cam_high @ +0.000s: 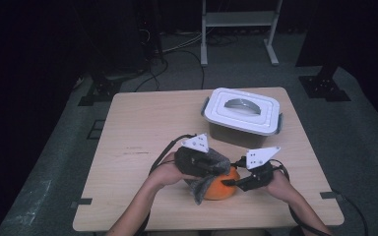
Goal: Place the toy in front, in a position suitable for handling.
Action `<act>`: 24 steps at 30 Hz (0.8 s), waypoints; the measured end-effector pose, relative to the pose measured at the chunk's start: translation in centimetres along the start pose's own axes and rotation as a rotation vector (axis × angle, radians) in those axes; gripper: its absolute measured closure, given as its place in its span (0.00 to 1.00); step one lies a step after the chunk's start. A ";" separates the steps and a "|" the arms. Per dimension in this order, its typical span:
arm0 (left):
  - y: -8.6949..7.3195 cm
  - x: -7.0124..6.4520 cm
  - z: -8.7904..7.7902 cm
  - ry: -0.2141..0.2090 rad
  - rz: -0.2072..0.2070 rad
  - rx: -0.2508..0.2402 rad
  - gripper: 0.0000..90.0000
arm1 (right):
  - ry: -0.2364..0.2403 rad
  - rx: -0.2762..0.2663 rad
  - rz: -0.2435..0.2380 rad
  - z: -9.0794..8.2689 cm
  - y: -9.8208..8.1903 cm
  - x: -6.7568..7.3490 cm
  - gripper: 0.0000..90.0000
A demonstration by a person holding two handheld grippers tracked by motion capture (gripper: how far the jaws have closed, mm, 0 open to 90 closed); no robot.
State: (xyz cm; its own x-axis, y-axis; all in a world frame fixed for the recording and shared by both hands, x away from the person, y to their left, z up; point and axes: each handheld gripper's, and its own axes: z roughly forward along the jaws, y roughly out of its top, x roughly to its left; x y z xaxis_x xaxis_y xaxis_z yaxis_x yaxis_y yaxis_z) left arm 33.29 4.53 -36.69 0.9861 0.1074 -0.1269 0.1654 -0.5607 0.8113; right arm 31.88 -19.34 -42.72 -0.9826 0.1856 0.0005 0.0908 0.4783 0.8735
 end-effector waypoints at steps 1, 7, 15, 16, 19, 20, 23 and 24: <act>-0.1 0.2 0.2 -0.003 -0.004 0.007 0.82 | -0.002 -0.001 0.002 -0.1 -0.1 0.0 0.54; -1.4 0.9 -0.6 0.020 -0.039 0.003 0.82 | -0.006 0.001 -0.006 -0.6 -0.8 -0.3 0.56; -4.1 1.7 -2.5 0.063 -0.098 0.015 0.82 | -0.004 -0.009 0.027 -1.5 -1.8 -1.0 0.54; -4.3 1.7 -2.4 0.057 -0.106 0.003 0.82 | -0.001 -0.013 0.046 -1.6 -1.9 -1.1 0.52; -4.5 1.6 -2.0 0.049 -0.111 -0.005 0.82 | 0.003 -0.001 0.083 -1.6 -1.6 -1.2 0.41; -4.4 1.6 -2.0 0.047 -0.108 -0.005 0.82 | -0.001 0.010 0.089 -1.6 -1.3 -1.2 0.38; -4.1 1.4 -1.9 0.042 -0.095 -0.004 0.82 | -0.021 0.053 0.087 -1.7 -0.1 -0.7 0.28; -4.0 1.3 -1.9 0.038 -0.095 -0.006 0.82 | -0.022 0.043 0.087 -1.7 0.1 -0.6 0.28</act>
State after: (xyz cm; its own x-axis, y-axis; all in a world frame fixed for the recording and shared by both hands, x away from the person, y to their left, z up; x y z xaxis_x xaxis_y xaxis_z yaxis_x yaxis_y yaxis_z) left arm 33.87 8.47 -39.06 0.9647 0.1910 -0.1811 0.2575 -0.5416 0.8003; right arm 32.22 -20.87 -41.76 -0.9671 0.2462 0.0645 0.1828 0.4955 0.8492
